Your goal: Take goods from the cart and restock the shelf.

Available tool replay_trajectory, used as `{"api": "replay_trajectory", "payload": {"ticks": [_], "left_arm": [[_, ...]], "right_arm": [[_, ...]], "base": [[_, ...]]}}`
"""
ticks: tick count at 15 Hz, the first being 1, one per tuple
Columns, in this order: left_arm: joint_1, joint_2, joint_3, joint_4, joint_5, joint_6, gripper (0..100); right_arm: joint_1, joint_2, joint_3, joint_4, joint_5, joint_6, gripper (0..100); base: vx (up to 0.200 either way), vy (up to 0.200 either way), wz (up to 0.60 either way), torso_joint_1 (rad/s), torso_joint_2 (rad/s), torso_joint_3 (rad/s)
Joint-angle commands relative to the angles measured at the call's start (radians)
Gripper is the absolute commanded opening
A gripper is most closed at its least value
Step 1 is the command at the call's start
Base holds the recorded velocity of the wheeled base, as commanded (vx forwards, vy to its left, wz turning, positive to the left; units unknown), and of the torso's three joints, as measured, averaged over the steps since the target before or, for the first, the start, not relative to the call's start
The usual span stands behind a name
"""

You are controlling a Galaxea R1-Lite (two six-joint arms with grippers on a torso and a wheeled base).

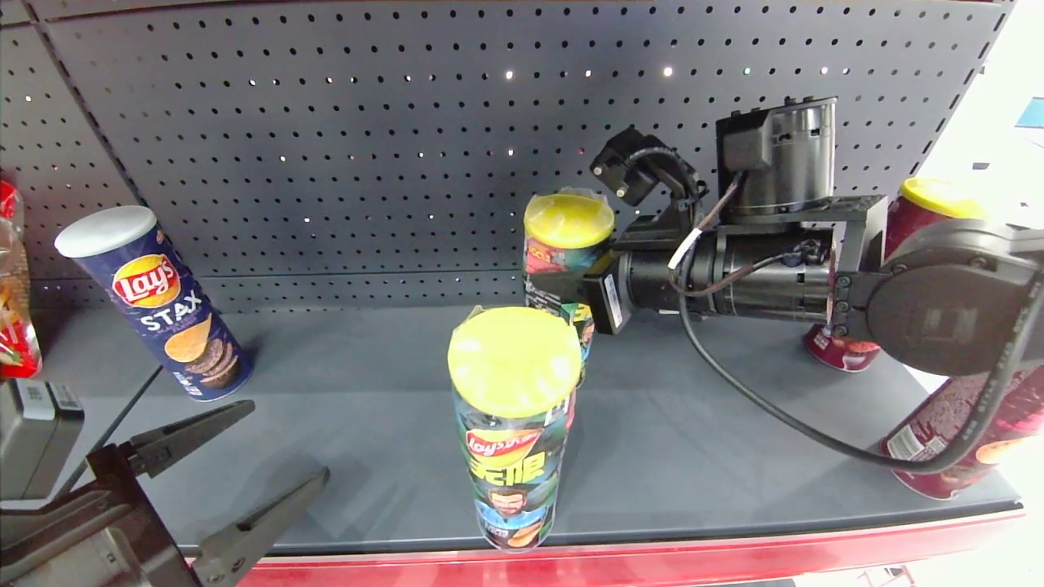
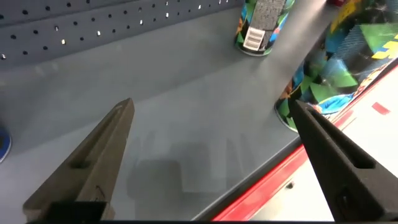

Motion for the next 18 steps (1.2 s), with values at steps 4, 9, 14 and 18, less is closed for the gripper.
{"api": "replay_trajectory", "payload": {"ticks": [4, 9, 14, 18], "left_arm": [[0.000, 0.000, -0.020, 0.012, 0.003, -0.001, 100], [-0.002, 0.002, -0.018, 0.012, 0.003, 0.001, 100], [-0.005, 0.022, -0.020, 0.012, 0.001, 0.020, 100], [-0.005, 0.054, -0.026, 0.012, 0.000, 0.070, 100]], "right_arm": [[0.000, 0.022, -0.030, 0.000, 0.000, 0.005, 0], [0.015, 0.015, -0.019, 0.001, -0.008, 0.035, 100], [0.011, -0.094, 0.108, 0.001, -0.054, 0.046, 100], [0.011, -0.205, 0.236, 0.001, -0.101, 0.074, 100]], "base": [[0.000, 0.000, 0.00, 0.000, 0.00, 0.000], [0.000, 0.000, 0.00, 0.000, 0.00, 0.000], [0.000, 0.000, 0.00, 0.000, 0.00, 0.000], [0.000, 0.000, 0.00, 0.000, 0.00, 0.000]]}}
